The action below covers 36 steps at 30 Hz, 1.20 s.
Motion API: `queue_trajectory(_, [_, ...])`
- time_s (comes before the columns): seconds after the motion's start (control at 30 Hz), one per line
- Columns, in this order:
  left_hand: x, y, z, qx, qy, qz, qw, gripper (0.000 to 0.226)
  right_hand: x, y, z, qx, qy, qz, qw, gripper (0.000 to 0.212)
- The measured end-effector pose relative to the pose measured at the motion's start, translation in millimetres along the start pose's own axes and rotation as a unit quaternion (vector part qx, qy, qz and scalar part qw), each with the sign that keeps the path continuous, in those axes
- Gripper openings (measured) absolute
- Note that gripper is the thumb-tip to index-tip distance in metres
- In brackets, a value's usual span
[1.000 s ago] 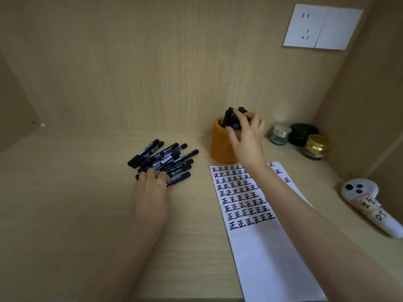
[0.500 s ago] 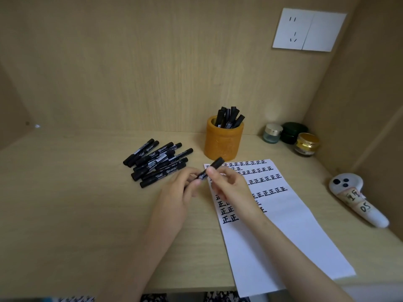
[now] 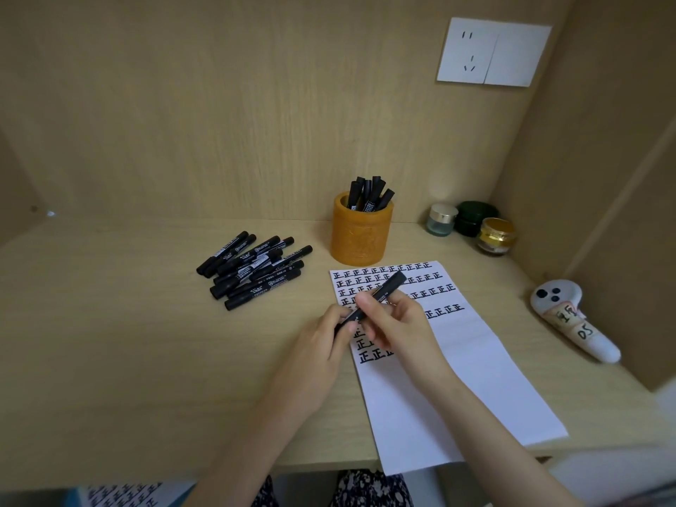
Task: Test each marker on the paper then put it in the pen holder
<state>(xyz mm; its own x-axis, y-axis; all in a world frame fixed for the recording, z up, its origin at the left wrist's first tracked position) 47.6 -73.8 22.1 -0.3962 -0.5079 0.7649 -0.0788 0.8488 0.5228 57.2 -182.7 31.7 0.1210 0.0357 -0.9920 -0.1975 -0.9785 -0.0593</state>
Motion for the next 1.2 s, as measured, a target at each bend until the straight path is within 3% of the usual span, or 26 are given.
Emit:
queue_trajectory(0.9, [15,-9,14,-0.039,0.043,0.123,0.991,0.012,-4,11,19,-0.048,0.035,0.011,0.998,0.032])
queue_trajectory(1.0, [19,-12,16,-0.047,0.022,0.083,0.995,0.012,-2,17,18,-0.021,0.025,-0.004,0.999,0.021])
queue_trajectory(1.2, [6,-9,16,-0.032,0.058,0.052,0.996,0.021,-3,57,8,0.100,-0.001,-0.041,0.994,0.032])
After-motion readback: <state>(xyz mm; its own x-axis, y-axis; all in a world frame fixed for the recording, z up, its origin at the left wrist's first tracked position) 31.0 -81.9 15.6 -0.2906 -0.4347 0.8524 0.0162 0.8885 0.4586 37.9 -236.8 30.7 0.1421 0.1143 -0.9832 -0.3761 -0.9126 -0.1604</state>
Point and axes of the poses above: each hand's wrist, its own z-axis away from the middle knuckle, its own y-axis out of the back of the hand, x = y × z, the point moved 10 cm from there along -z, towards the middle knuckle, and after that the axes turned 12 degrees about x, right-handed, at the moved point
